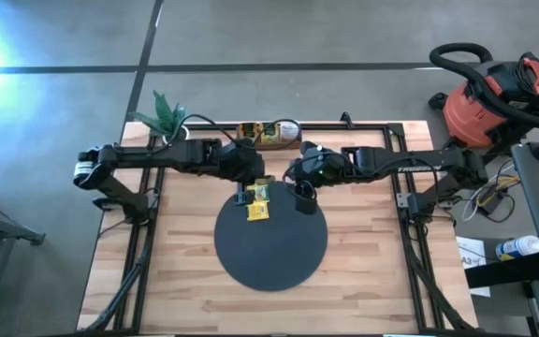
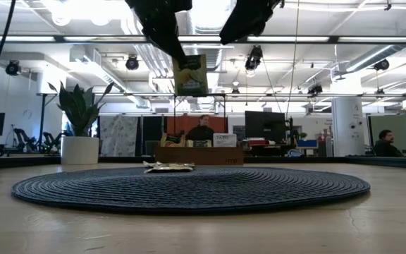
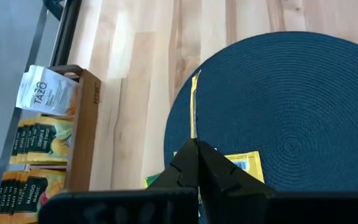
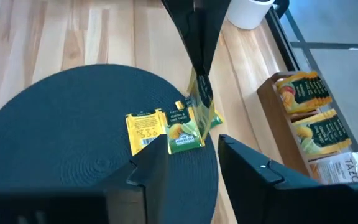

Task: Pick & Place Tea
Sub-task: Put the yellow tea bag into the middle section of the wooden organizer

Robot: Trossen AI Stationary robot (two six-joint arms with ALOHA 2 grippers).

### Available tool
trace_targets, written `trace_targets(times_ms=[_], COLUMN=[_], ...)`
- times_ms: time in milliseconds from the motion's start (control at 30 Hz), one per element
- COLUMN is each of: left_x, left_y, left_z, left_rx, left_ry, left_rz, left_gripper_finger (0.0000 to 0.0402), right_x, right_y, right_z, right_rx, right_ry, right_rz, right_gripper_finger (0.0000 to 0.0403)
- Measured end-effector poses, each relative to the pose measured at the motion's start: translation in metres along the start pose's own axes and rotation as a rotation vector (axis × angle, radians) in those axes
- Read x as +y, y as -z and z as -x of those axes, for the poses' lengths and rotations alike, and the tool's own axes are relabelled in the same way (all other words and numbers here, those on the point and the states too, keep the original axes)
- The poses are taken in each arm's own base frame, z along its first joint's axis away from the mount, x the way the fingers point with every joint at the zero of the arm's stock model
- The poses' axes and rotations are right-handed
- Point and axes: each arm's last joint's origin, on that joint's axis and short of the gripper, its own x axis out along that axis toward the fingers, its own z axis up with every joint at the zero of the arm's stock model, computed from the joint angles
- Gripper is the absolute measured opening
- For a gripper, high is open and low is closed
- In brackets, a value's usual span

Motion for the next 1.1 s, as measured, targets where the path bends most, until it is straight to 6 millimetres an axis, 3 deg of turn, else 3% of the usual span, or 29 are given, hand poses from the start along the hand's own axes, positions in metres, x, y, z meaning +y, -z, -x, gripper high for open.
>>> trace_targets(times_ms=[267,600,1100], left_x=[0.009,0.023,0.025], left_y=[0.001,0.002,-0.007], left_z=[-0.001,-0.001,0.004], left_rx=[0.0,-0.008,-0.072], left_ry=[-0.004,-0.017,-0.015], left_rz=[-0.009,-0.083,-0.1], left_gripper_finger=[0.0,0.0,0.0], right_x=[-0.007,-0.025,-0.024], right_y=[-0.004,-0.006,-0.004], right_z=[-0.004,-0.008,-0.034], right_rx=[-0.063,-0.089,-0.074], right_ry=[0.018,0.056,0.056], right_rz=[-0.025,-0.068,-0.117], right_gripper_finger=[0.0155,0.014,0.0149])
